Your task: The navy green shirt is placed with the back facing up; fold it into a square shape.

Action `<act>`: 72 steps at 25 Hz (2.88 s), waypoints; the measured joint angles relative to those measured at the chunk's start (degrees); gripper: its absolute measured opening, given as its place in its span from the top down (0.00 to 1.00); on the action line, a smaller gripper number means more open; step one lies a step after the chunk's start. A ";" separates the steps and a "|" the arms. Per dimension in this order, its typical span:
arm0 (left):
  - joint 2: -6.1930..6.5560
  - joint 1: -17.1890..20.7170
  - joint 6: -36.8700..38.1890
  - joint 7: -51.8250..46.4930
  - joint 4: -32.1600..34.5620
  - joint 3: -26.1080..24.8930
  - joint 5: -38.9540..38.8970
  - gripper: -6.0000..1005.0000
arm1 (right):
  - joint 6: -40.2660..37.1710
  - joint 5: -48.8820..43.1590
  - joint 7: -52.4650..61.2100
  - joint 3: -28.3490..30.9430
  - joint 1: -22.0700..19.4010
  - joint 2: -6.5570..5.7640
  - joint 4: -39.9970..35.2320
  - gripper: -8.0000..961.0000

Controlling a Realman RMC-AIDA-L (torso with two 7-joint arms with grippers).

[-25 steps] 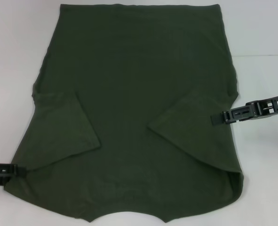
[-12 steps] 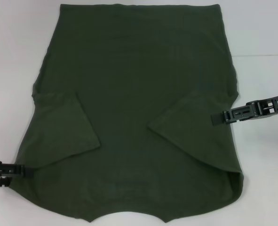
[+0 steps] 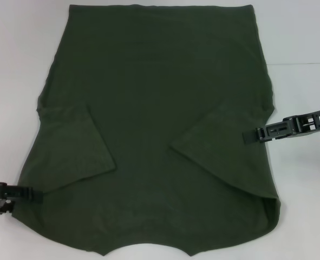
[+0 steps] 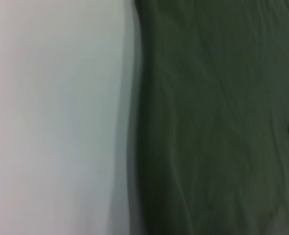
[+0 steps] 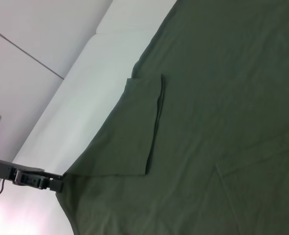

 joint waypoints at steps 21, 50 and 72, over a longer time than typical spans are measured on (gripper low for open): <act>0.74 -1.03 2.48 -2.32 0.07 0.68 -0.02 0.14 | 0.01 0.00 0.08 0.26 -0.17 -0.13 0.00 0.11; 0.66 -0.96 0.12 -2.08 0.02 0.92 -0.03 0.53 | 0.28 0.00 -0.09 0.02 0.01 0.02 0.00 0.13; 0.66 -0.85 -2.03 -3.07 -0.06 0.83 -0.03 0.95 | 0.46 0.00 -0.27 0.05 -0.36 0.11 0.00 0.14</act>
